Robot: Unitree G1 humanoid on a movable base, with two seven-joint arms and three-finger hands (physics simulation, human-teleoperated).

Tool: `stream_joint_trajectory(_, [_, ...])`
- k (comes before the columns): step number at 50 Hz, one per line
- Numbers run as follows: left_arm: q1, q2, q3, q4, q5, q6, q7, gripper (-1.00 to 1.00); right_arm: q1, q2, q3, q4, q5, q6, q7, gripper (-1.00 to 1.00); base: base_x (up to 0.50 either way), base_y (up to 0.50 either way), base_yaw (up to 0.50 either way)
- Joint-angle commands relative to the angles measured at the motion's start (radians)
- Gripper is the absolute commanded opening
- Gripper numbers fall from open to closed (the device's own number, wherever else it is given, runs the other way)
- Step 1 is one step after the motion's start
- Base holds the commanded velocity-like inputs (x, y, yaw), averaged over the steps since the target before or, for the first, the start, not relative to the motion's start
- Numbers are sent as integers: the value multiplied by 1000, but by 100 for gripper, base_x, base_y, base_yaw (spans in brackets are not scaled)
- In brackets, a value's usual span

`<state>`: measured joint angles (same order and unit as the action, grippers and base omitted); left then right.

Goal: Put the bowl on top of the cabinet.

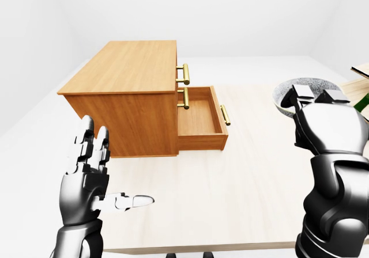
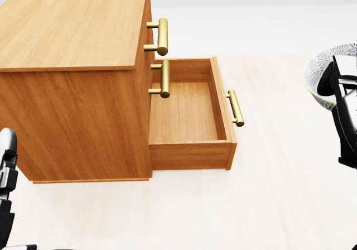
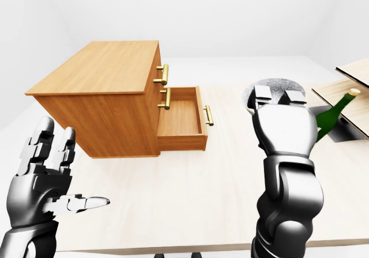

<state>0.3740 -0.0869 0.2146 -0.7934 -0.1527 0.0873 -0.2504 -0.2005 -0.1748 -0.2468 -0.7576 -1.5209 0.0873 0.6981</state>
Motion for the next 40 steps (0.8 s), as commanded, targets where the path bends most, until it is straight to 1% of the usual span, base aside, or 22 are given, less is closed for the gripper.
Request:
stream_joint_trajectory(1, [5, -1, -4, -5, 3, 0, 1, 100, -7, 92, 55, -112, -68, 0, 0, -100, 0, 0, 0])
stream_joint_trajectory(7, [5, -1, -5, -2, 3, 0, 0, 100, -1, 134, 114, -167, -106, 0, 0, -100, 0, 0, 0])
stream_joint_trajectory(26, [8, -1, -8, -1, 6, 0, 1, 100, -7, 149, 103, -161, -103, 0, 0, -100, 0, 0, 0])
stream_joint_trajectory(27, [10, -2, -10, -3, 7, 0, 1, 100, -7, 138, 100, -156, -99, 0, 0, -100, 0, 0, 0])
stream_joint_trajectory(30, [14, -2, -16, -2, 11, 0, 1, 100, -71, 102, 86, -102, -107, 0, 0, -100, 0, 0, 0])
stream_joint_trajectory(34, [5, 2, -5, -6, 1, 0, 2, 100, -206, 46, 93, 2, -146, 0, 0, -100, 0, 0, 0])
stream_joint_trajectory(37, [2, 1, -5, -4, 3, 0, 3, 100, -270, 33, 103, 32, -165, 0, 0, -100, 0, 0, 0])
stream_joint_trajectory(38, [4, 0, -6, -4, 4, 0, 3, 100, -308, 29, 107, 62, -171, 0, 0, -100, 0, 0, 0])
stream_joint_trajectory(40, [8, -1, -7, -7, 5, 0, 2, 100, -353, 34, 105, 98, -170, 0, 0, -100, 0, 0, 0])
